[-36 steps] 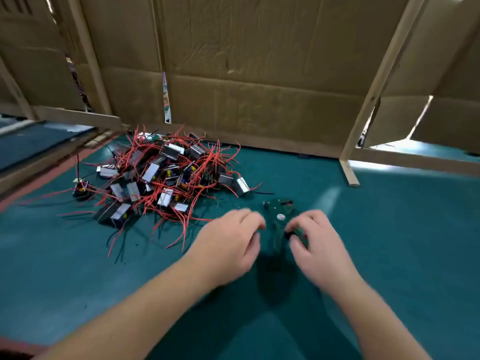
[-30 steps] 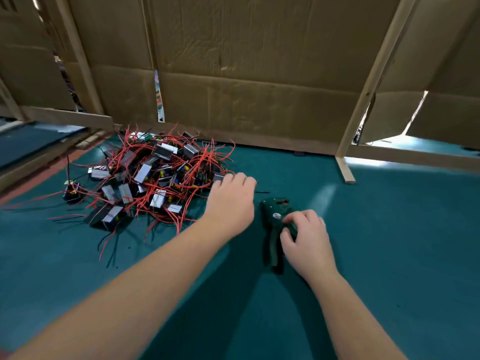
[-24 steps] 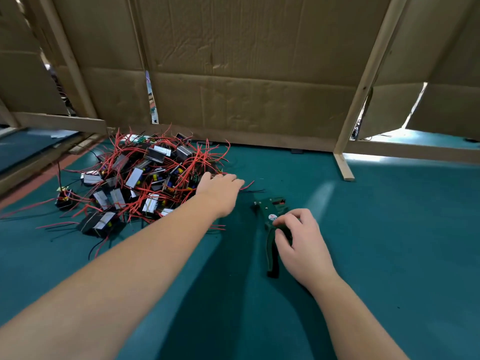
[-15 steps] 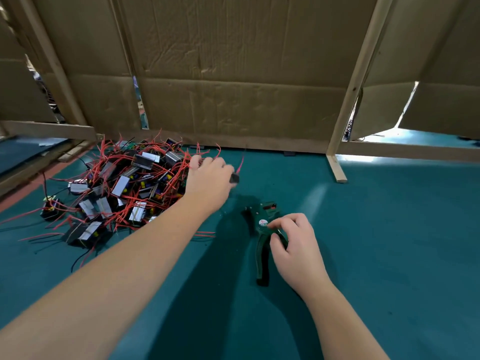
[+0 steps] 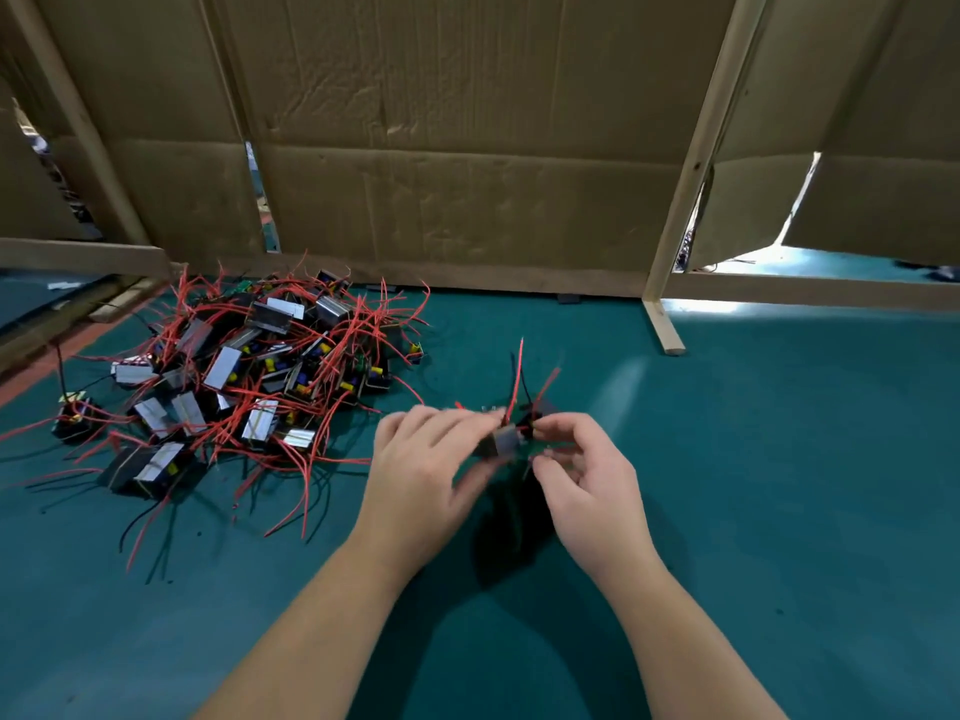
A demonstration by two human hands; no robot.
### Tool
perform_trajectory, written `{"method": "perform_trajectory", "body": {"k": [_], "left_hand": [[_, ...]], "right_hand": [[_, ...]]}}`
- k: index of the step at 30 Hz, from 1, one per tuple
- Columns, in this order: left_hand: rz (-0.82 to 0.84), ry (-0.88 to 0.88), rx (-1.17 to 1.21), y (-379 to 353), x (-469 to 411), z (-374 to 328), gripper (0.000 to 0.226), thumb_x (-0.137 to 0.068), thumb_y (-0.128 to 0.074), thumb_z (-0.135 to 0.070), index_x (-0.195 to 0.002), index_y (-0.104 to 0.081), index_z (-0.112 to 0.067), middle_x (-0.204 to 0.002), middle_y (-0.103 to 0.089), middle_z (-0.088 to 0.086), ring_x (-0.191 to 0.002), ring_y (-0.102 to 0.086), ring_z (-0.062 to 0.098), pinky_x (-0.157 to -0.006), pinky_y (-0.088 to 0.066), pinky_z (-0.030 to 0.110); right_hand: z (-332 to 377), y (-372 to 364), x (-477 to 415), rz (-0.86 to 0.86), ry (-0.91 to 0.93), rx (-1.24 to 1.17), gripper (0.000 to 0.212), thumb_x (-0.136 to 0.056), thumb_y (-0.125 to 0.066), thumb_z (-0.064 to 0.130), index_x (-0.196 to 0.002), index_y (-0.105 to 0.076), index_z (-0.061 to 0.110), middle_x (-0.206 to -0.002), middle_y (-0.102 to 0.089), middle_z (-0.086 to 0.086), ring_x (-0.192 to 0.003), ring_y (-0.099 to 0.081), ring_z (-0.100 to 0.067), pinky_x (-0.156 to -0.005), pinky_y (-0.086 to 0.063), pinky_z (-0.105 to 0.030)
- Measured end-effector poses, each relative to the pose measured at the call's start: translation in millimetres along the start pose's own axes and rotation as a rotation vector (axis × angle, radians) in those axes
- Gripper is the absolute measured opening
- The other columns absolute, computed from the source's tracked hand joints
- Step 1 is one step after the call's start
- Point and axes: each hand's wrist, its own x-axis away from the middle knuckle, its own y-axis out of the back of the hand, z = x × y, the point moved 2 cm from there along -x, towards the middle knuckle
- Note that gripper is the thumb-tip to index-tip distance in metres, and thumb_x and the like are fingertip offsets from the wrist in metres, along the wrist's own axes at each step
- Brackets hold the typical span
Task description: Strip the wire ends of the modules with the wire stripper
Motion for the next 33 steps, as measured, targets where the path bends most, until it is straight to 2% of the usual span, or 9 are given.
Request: {"method": "perform_trajectory", "body": {"k": [9, 13, 16, 20, 22, 25, 28, 30, 33], "left_hand": [[0.079, 0.087, 0.288, 6, 4, -1, 0.031, -0.09, -0.057, -0.035, -0.115, -0.063, -0.017, -0.108, -0.062, -0.007, -0.096, -0.06, 0.014, -0.077, -0.051, 0.041], [0.116, 0.042, 0.182, 3, 6, -5, 0.029, -0.09, -0.058, -0.038, -0.112, -0.064, -0.02, -0.107, -0.062, -0.008, -0.094, -0.06, 0.014, -0.075, -0.046, 0.036], [0.08, 0.133, 0.254, 4, 7, 1, 0.031, -0.09, -0.062, -0.028, -0.117, -0.063, -0.014, -0.105, -0.06, -0.005, -0.094, -0.059, 0.012, -0.081, -0.049, 0.03], [-0.123, 0.233, 0.207, 14, 2, 11, 0.035, -0.089, -0.059, -0.014, -0.121, -0.06, -0.001, -0.115, -0.057, 0.005, -0.108, -0.051, 0.007, -0.099, -0.035, 0.011], [-0.182, 0.29, 0.179, 17, 1, 16, 0.04, -0.09, -0.053, -0.009, -0.128, -0.053, 0.003, -0.126, -0.049, 0.009, -0.121, -0.043, 0.008, -0.106, -0.029, 0.014], [-0.004, 0.497, 0.027, 13, 4, 19, 0.053, -0.079, -0.045, -0.014, -0.13, -0.056, -0.009, -0.142, -0.043, 0.008, -0.132, -0.034, 0.022, -0.11, -0.023, 0.032], [-0.016, 0.542, -0.216, 16, 7, 17, 0.049, -0.072, -0.045, -0.015, -0.113, -0.07, -0.022, -0.134, -0.052, -0.002, -0.113, -0.037, 0.025, -0.087, -0.021, 0.036], [-0.128, 0.395, -0.063, 21, 3, 15, 0.044, -0.076, -0.046, -0.008, -0.112, -0.069, -0.018, -0.119, -0.058, -0.001, -0.103, -0.043, 0.022, -0.084, -0.028, 0.035], [-0.127, 0.212, 0.353, 22, 2, 7, 0.038, -0.087, -0.044, -0.007, -0.12, -0.062, -0.014, -0.112, -0.057, -0.003, -0.099, -0.056, 0.013, -0.086, -0.046, 0.027]], "right_hand": [[5, -2, -1, 0.092, 0.133, 0.063, 0.056, -0.078, -0.056, -0.002, -0.115, -0.057, 0.04, -0.115, -0.049, 0.008, -0.084, -0.059, -0.007, -0.075, -0.046, -0.016], [-4, 5, -19, -0.046, 0.119, 0.585, 0.05, -0.08, -0.057, 0.011, -0.124, -0.058, 0.034, -0.14, -0.039, -0.001, -0.12, -0.036, -0.021, -0.099, -0.026, -0.023], [-19, 8, -31, 0.113, -0.114, 0.822, 0.045, -0.091, -0.05, 0.03, -0.134, -0.046, 0.041, -0.151, -0.027, 0.002, -0.129, -0.028, -0.027, -0.105, -0.024, -0.039], [-25, 17, -32, 0.022, -0.055, 0.564, 0.026, -0.088, -0.059, 0.017, -0.112, -0.064, 0.026, -0.115, -0.045, 0.003, -0.1, -0.052, -0.007, -0.079, -0.03, 0.0], [-25, 20, -31, -0.03, -0.03, 0.507, 0.022, -0.087, -0.062, 0.012, -0.105, -0.068, 0.022, -0.109, -0.046, 0.003, -0.089, -0.05, 0.002, -0.073, -0.027, 0.007], [-18, 19, -27, -0.091, 0.083, 0.474, 0.018, -0.087, -0.064, 0.007, -0.1, -0.072, 0.017, -0.111, -0.049, 0.0, -0.097, -0.05, -0.007, -0.08, -0.025, 0.005], [-5, 17, -19, -0.148, 0.249, 0.461, 0.019, -0.085, -0.065, 0.001, -0.098, -0.073, 0.012, -0.114, -0.052, -0.003, -0.104, -0.052, -0.018, -0.094, -0.034, -0.012], [4, 14, -12, -0.142, 0.362, 0.456, 0.022, -0.08, -0.068, -0.003, -0.095, -0.074, 0.011, -0.116, -0.055, -0.005, -0.107, -0.055, -0.021, -0.096, -0.038, -0.021], [15, 4, 1, -0.04, 0.512, 0.465, 0.021, -0.074, -0.07, -0.005, -0.089, -0.073, 0.009, -0.119, -0.059, -0.007, -0.107, -0.056, -0.023, -0.097, -0.036, -0.015]]}}
